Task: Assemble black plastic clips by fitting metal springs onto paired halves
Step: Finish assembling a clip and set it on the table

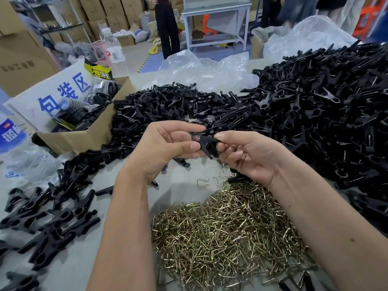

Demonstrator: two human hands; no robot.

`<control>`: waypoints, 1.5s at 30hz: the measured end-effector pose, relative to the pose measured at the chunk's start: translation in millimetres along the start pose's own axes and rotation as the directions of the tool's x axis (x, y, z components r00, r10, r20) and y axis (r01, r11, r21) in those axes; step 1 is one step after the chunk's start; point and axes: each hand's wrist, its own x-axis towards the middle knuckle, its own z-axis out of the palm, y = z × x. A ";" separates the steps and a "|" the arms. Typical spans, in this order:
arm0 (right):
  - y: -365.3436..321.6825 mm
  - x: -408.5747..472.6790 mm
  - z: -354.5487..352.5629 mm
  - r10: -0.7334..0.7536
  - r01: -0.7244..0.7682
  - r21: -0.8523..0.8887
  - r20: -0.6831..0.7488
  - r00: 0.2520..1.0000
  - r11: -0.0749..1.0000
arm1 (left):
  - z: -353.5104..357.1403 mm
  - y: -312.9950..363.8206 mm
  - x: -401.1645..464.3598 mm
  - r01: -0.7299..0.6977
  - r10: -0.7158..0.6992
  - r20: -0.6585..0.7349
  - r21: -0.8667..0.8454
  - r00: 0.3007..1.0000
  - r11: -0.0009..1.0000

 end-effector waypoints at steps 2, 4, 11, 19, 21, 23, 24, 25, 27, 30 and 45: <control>1.3 -0.2 2.6 -0.051 0.050 -0.029 -0.022 0.998 0.998 | 1.1 0.4 0.2 -0.011 0.011 -0.022 0.005 1.000 1.000; 4.9 1.6 3.3 -0.216 0.184 -0.259 -0.102 0.971 0.948 | -1.6 1.2 0.5 -0.052 0.052 -0.100 0.005 0.994 0.999; 28.3 -0.1 14.4 -0.217 0.350 -0.924 0.377 0.900 -0.153 | -26.9 -4.0 3.1 -0.218 0.239 -0.542 0.104 0.806 0.970; 28.4 -1.5 19.1 -0.132 0.331 -0.889 0.386 0.913 -0.317 | -24.8 -13.0 7.4 -0.174 0.243 -0.553 0.176 0.797 0.969; 28.9 -1.7 17.8 -0.162 0.353 -0.910 0.390 0.906 -0.215 | -24.1 -14.5 6.9 -0.152 0.237 -0.528 0.199 0.815 0.968; 27.6 -0.4 16.6 -0.226 0.376 -0.923 0.384 0.895 -0.083 | -23.9 -15.8 6.6 -0.121 0.223 -0.507 0.226 0.833 0.967; 25.6 0.4 14.6 -0.285 0.380 -0.925 0.364 0.887 0.000 | -23.5 -15.8 6.5 -0.112 0.217 -0.497 0.233 0.840 0.966; 22.9 0.8 12.3 -0.353 0.381 -0.920 0.326 0.877 0.097 | -22.9 -16.0 6.6 -0.111 0.217 -0.486 0.238 0.847 0.965; 15.2 0.5 7.4 -0.467 0.390 -0.857 0.208 0.860 0.336 | -22.1 -16.1 7.2 -0.113 0.214 -0.464 0.235 0.859 0.965; 6.8 -2.5 2.6 -0.490 0.411 -0.548 0.003 0.872 0.728 | -20.2 -14.8 6.5 -0.114 0.193 -0.421 0.206 0.887 0.972; 11.6 -0.8 14.0 -0.425 0.356 -0.282 -0.243 0.872 0.891 | 4.4 -15.2 9.2 -0.164 0.169 -0.171 0.041 0.971 0.986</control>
